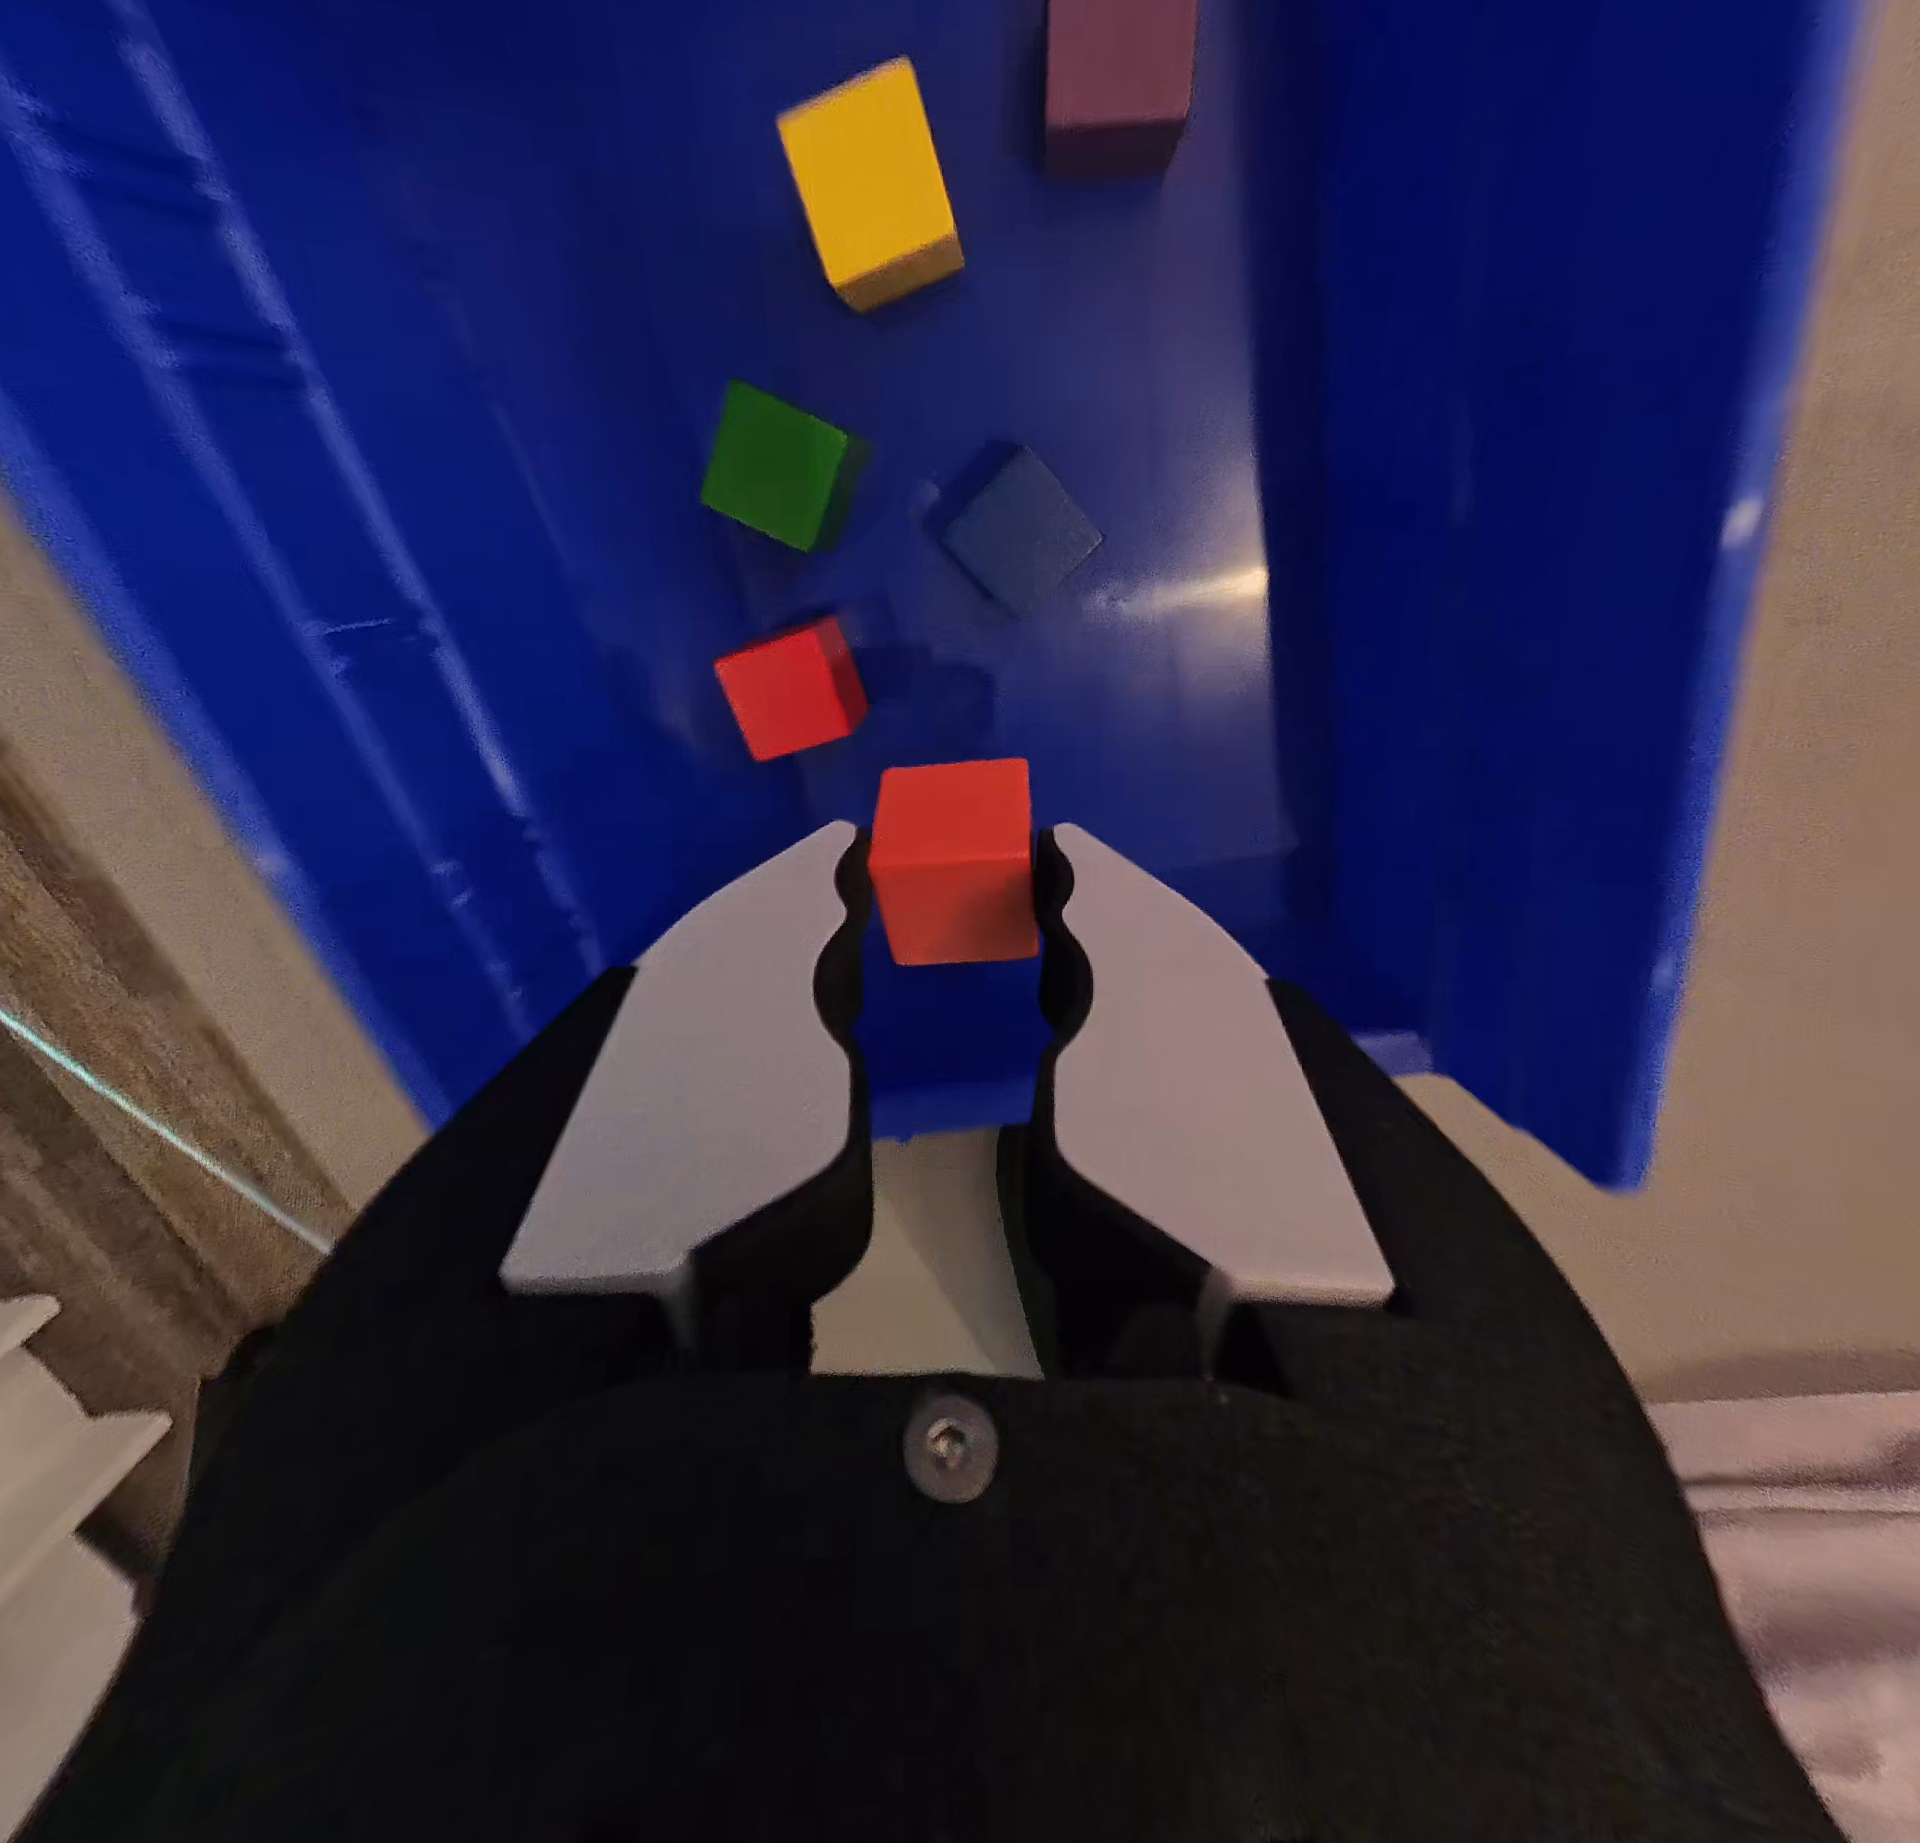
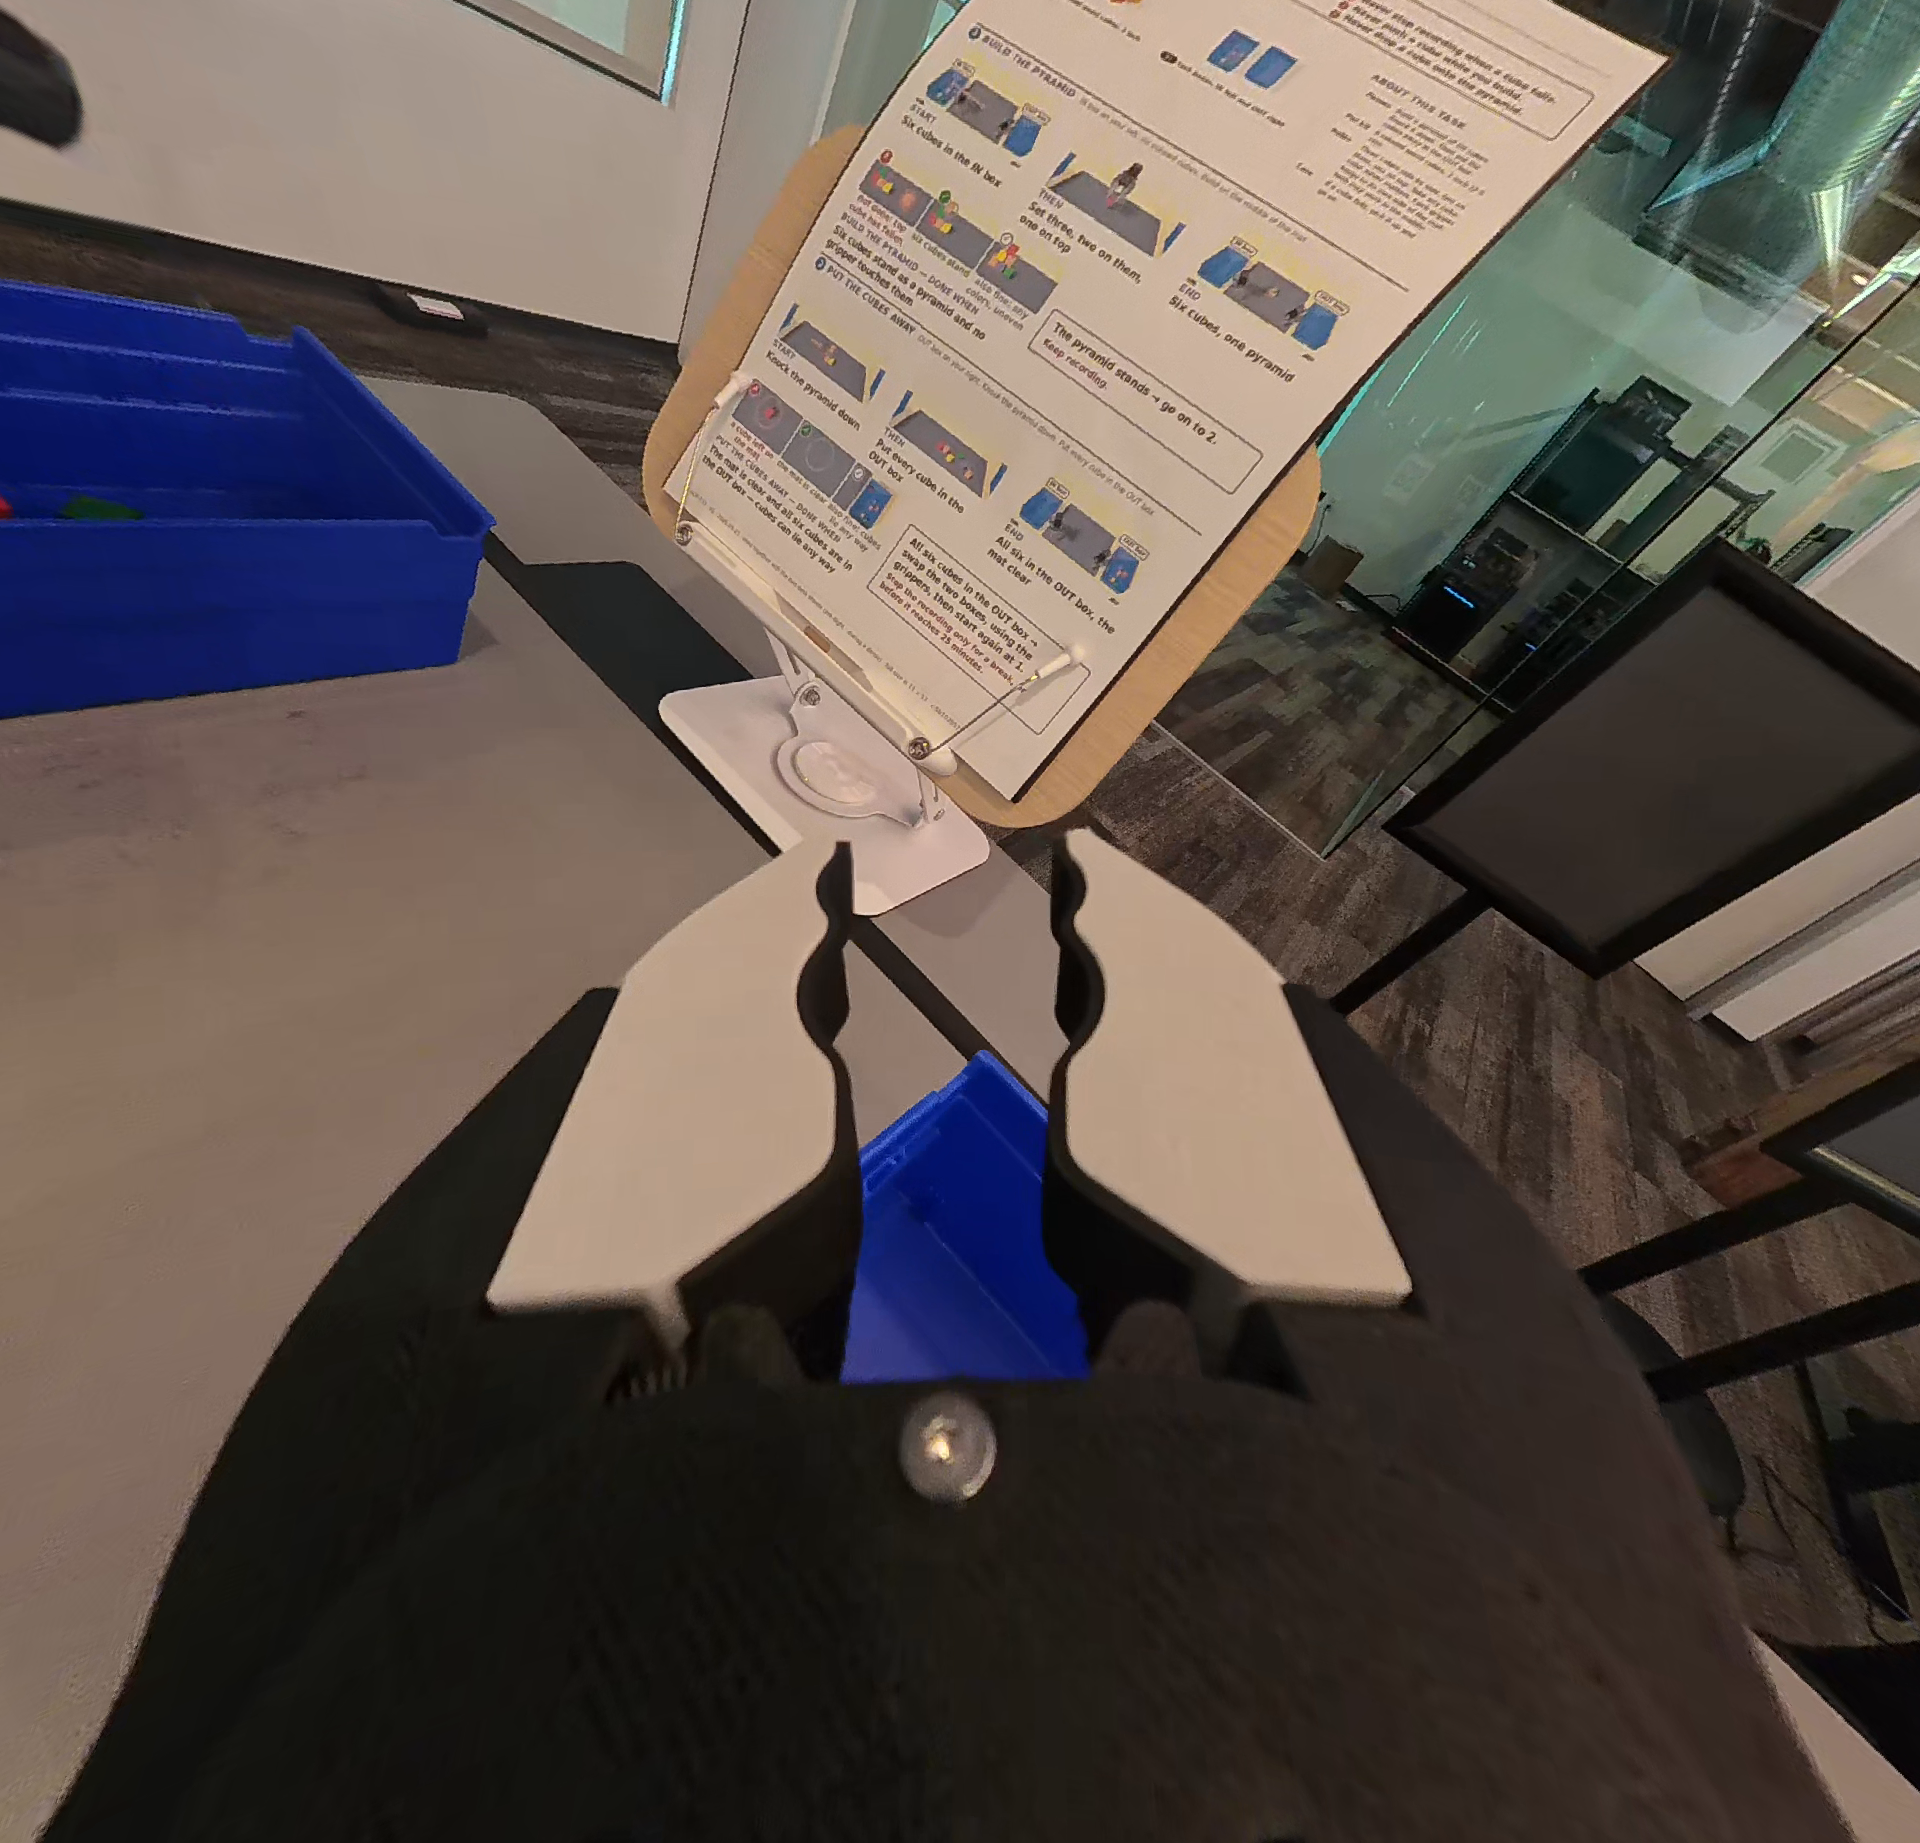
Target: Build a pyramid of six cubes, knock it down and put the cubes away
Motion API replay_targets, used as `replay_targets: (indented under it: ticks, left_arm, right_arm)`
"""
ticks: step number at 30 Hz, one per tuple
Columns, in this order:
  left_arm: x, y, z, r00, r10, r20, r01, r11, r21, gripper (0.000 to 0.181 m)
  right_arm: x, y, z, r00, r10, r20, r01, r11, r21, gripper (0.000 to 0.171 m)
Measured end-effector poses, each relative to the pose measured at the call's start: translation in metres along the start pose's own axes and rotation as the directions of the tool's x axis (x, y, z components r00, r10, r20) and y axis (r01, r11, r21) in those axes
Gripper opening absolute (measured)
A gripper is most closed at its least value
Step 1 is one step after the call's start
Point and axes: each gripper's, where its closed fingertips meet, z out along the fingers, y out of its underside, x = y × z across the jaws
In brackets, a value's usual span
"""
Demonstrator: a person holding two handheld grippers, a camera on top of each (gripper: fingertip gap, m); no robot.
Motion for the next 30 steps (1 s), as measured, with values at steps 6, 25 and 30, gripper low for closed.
replay_targets:
  ticks: [6,25,30]
  left_arm:
    - [0.054,-0.026,-0.110,0.988,0.152,0.015,-0.140,0.860,0.491,0.030]
    - [0.378,-0.064,0.035,0.259,0.964,-0.064,-0.933,0.267,0.243,0.029]
    - [0.384,-0.069,0.047,0.219,0.973,-0.077,-0.951,0.230,0.208,0.030]
  right_arm:
    - [0.010,-0.007,-0.014,1.000,0.014,-0.023,-0.013,0.999,0.041,0.037]
    - [0.022,-0.015,-0.030,0.999,0.016,-0.037,-0.013,0.997,0.082,0.037]
    - [0.025,-0.010,-0.031,0.999,0.017,-0.044,-0.014,0.998,0.061,0.038]
